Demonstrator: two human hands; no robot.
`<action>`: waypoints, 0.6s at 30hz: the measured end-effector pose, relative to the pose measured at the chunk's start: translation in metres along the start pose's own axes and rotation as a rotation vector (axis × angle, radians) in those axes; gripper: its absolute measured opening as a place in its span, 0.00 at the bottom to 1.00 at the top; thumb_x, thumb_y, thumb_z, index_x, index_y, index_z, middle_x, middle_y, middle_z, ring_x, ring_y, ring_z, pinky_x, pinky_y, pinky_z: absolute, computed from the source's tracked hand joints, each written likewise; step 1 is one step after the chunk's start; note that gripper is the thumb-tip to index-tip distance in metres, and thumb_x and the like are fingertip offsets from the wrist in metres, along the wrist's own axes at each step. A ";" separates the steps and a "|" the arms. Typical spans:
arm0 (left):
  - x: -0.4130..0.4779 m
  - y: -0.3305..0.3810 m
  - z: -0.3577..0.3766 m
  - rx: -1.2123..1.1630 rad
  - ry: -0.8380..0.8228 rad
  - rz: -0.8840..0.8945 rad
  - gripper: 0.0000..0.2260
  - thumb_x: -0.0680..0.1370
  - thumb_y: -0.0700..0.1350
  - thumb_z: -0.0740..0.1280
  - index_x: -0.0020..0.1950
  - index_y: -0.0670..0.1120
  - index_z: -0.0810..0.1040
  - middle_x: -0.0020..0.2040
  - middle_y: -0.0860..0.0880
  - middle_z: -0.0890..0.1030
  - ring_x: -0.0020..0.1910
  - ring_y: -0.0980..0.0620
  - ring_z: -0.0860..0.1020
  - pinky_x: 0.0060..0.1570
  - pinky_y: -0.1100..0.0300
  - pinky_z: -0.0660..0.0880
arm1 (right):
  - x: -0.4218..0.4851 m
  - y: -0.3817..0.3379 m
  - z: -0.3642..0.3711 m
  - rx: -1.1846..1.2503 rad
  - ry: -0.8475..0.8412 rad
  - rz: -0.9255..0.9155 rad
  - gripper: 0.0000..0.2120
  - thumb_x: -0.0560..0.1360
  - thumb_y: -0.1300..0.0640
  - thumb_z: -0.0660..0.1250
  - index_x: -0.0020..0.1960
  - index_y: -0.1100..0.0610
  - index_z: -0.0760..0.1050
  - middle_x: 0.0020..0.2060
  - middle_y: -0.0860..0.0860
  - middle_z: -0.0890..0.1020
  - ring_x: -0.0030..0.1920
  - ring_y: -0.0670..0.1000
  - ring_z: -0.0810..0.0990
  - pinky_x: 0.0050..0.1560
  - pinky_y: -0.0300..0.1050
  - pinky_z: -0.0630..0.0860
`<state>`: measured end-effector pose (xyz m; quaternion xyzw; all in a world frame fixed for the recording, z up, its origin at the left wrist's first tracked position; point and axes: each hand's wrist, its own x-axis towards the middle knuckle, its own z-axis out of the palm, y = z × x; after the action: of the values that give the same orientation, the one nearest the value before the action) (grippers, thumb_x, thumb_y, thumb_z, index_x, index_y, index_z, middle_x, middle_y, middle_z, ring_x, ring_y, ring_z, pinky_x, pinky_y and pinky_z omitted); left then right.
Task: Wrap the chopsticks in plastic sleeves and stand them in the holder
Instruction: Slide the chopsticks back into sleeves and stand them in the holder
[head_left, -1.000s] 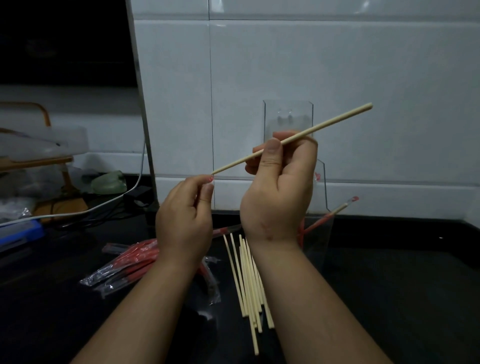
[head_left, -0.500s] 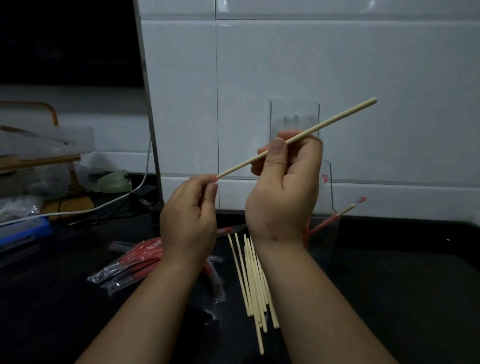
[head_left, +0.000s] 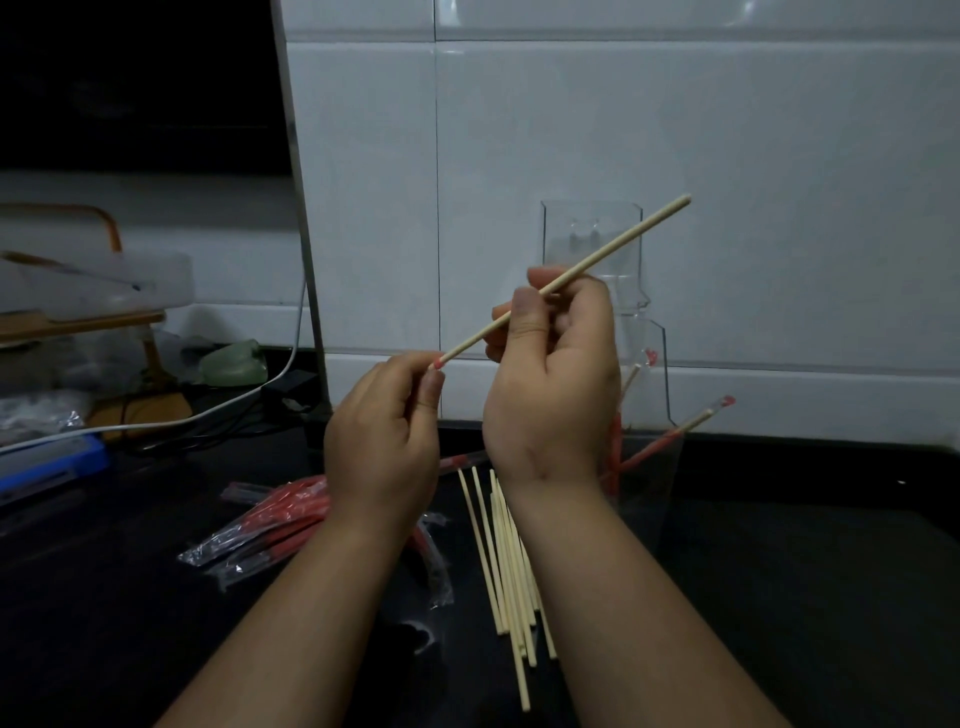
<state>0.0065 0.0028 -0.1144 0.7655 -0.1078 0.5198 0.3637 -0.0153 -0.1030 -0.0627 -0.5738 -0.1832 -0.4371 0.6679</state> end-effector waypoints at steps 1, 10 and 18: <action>0.000 0.001 0.000 0.013 0.002 0.014 0.09 0.81 0.45 0.62 0.53 0.45 0.81 0.42 0.58 0.76 0.41 0.62 0.70 0.39 0.73 0.64 | 0.000 0.001 0.000 -0.021 -0.025 0.019 0.04 0.82 0.56 0.61 0.54 0.48 0.72 0.42 0.47 0.81 0.43 0.45 0.82 0.44 0.43 0.81; 0.003 -0.006 -0.006 0.151 0.066 0.123 0.11 0.81 0.47 0.60 0.50 0.45 0.80 0.41 0.49 0.79 0.39 0.46 0.75 0.39 0.50 0.69 | 0.005 -0.009 -0.004 0.069 0.044 -0.013 0.30 0.80 0.62 0.64 0.77 0.52 0.54 0.43 0.51 0.80 0.39 0.48 0.83 0.42 0.39 0.80; 0.002 -0.002 -0.005 0.166 0.035 0.188 0.12 0.81 0.49 0.61 0.53 0.45 0.81 0.43 0.48 0.81 0.41 0.47 0.75 0.41 0.53 0.68 | 0.001 -0.006 -0.003 -0.006 -0.009 -0.012 0.28 0.79 0.63 0.65 0.74 0.50 0.59 0.40 0.49 0.82 0.40 0.46 0.82 0.43 0.41 0.80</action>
<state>0.0052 0.0081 -0.1129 0.7702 -0.1295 0.5720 0.2507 -0.0204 -0.1056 -0.0593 -0.5765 -0.1883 -0.4392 0.6627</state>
